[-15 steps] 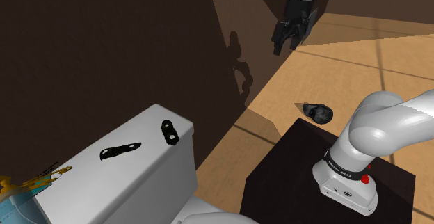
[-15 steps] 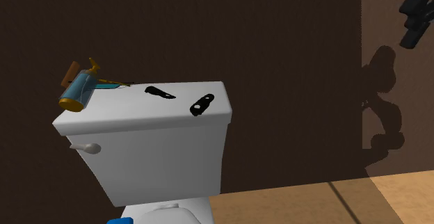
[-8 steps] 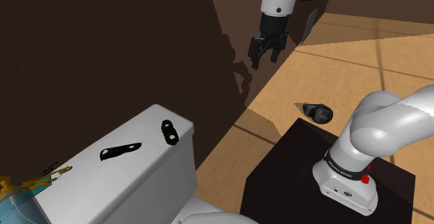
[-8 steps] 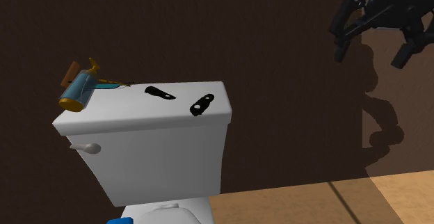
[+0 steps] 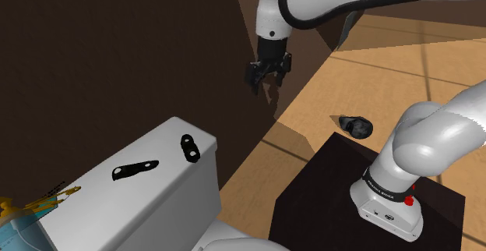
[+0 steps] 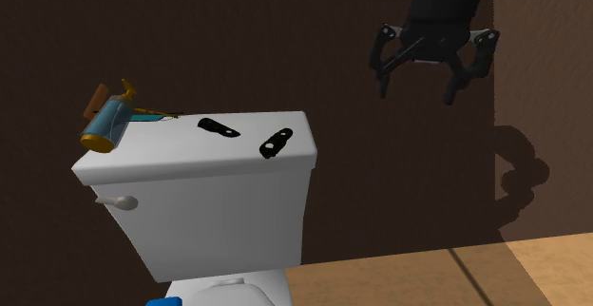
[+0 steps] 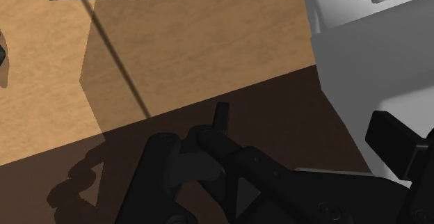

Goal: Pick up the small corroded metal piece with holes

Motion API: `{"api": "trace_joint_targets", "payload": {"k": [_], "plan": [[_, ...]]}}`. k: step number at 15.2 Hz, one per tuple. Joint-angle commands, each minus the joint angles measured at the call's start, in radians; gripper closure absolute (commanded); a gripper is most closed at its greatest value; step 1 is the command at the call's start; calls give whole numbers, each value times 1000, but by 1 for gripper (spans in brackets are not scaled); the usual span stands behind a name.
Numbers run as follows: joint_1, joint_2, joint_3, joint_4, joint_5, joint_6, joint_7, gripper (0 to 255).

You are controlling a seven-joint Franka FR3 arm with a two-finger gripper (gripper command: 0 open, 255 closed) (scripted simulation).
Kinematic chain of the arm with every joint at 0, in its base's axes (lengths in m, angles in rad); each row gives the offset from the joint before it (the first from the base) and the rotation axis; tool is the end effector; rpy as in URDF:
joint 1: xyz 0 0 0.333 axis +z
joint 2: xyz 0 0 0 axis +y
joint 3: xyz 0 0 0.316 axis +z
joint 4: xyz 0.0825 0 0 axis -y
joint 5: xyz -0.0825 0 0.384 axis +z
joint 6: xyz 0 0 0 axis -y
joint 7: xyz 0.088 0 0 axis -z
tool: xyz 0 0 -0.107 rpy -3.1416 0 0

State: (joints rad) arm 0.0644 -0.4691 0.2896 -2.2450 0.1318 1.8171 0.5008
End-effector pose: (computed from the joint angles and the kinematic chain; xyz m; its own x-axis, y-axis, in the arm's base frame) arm 0.3856 0.1698 0.5419 0.9787 -0.2042 0.0234 -0.2040 -0.9789 -0.0118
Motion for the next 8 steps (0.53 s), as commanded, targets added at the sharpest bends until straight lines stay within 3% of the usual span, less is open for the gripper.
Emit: {"api": "trace_joint_targets", "payload": {"k": [1, 8], "plan": [[4, 58, 43, 28, -4, 31, 56, 0], [12, 299, 174, 168, -80, 116, 259, 0]]}}
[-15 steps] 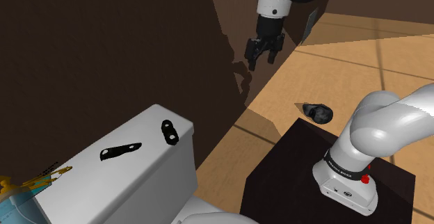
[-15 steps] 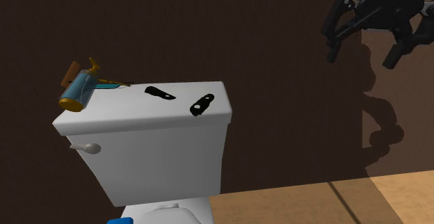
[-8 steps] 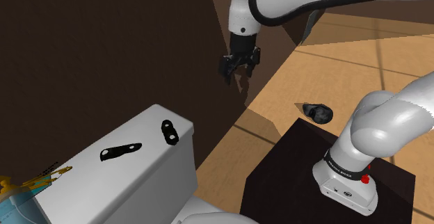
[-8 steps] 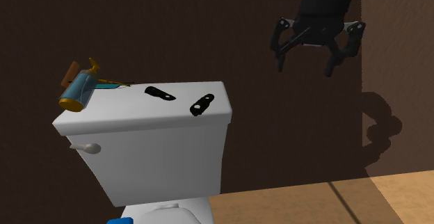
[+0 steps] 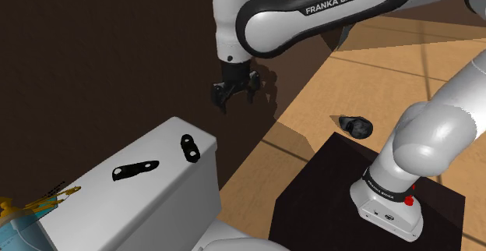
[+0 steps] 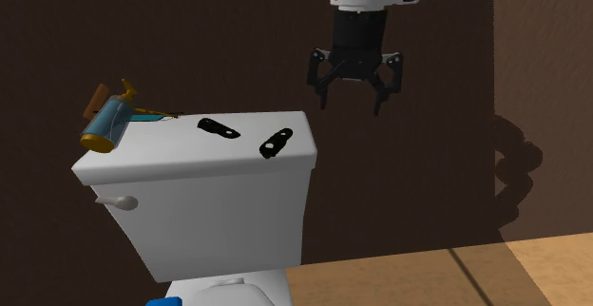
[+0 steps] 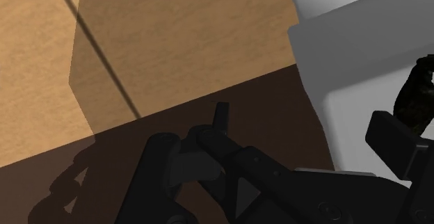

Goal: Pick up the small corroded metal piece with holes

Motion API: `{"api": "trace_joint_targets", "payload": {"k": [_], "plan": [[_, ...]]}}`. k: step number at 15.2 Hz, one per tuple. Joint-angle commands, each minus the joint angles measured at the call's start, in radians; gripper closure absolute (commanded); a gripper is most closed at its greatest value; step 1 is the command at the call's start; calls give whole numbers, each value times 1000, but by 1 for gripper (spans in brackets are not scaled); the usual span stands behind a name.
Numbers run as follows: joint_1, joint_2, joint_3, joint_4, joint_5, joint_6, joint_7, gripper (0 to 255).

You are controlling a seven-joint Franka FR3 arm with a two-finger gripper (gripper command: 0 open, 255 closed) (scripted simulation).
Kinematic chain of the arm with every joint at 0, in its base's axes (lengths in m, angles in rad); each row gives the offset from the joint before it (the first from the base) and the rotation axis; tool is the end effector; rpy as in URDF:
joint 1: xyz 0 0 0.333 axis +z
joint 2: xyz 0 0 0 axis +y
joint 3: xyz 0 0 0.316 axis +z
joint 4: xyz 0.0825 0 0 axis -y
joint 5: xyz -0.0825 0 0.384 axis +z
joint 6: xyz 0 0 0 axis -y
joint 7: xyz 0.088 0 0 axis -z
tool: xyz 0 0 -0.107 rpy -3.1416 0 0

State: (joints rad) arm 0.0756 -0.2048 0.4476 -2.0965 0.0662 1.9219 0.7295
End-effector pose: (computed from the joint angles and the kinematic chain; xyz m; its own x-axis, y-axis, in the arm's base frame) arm 0.4269 0.2641 0.5013 0.9719 -0.2340 0.0259 -0.2344 -0.9721 0.0113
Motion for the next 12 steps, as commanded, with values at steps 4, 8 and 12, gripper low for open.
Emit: {"api": "trace_joint_targets", "payload": {"k": [4, 8, 12], "plan": [[20, 196, 73, 131, -102, 35, 158, 0], [68, 371, 100, 269, -208, 32, 283, 0], [145, 551, 95, 437, -309, 2, 387, 0]]}}
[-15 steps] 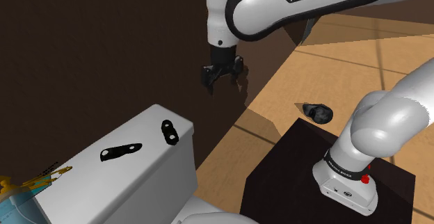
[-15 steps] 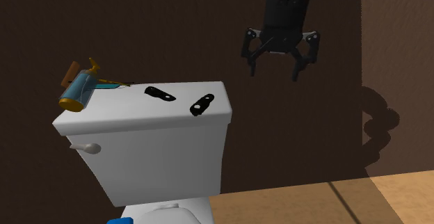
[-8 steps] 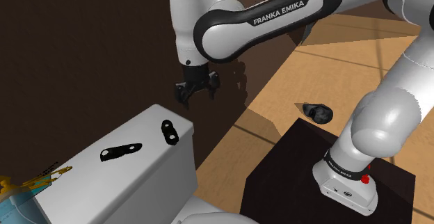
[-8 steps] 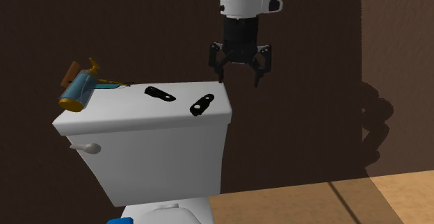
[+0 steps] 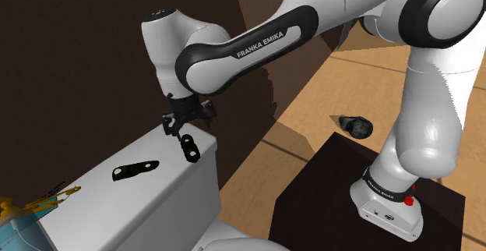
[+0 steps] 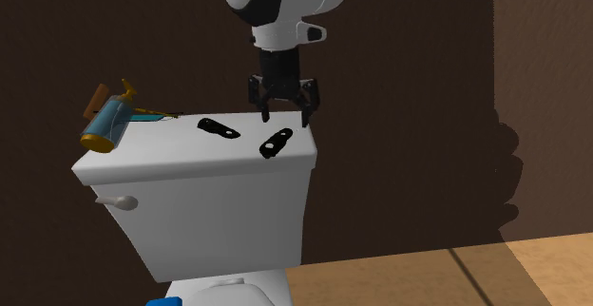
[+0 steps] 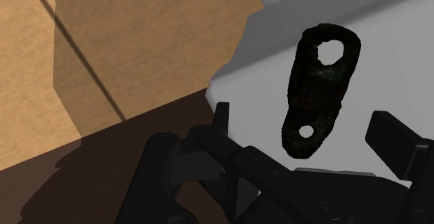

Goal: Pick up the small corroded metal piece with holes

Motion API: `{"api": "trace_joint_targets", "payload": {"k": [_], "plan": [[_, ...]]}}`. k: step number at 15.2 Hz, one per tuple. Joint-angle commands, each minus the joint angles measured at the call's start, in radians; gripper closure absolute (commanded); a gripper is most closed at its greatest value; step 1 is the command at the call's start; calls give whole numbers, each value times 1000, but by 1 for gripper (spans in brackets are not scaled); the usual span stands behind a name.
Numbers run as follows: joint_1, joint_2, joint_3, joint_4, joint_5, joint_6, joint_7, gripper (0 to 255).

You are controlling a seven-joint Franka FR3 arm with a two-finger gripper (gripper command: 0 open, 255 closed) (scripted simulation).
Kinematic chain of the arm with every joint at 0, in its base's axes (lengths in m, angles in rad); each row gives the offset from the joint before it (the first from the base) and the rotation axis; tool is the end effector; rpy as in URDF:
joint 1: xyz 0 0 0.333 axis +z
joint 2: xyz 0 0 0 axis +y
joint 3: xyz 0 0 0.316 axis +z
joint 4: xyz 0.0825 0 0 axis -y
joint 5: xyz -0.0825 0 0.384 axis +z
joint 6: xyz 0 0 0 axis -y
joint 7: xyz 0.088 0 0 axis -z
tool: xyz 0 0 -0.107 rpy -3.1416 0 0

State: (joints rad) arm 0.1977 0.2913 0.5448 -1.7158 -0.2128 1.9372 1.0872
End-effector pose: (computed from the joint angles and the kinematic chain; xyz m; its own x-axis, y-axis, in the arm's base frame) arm 0.4919 0.3946 0.4351 0.9601 -0.2780 0.0300 -0.2792 -0.9592 0.0444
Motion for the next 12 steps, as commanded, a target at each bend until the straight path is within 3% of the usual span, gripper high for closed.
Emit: {"api": "trace_joint_targets", "payload": {"k": [1, 11, 12], "plan": [[46, 100, -7, 104, -52, -25, 50, 0], [51, 132, -21, 46, -74, 61, 68, 0], [51, 132, -21, 46, -75, 61, 68, 255]]}}
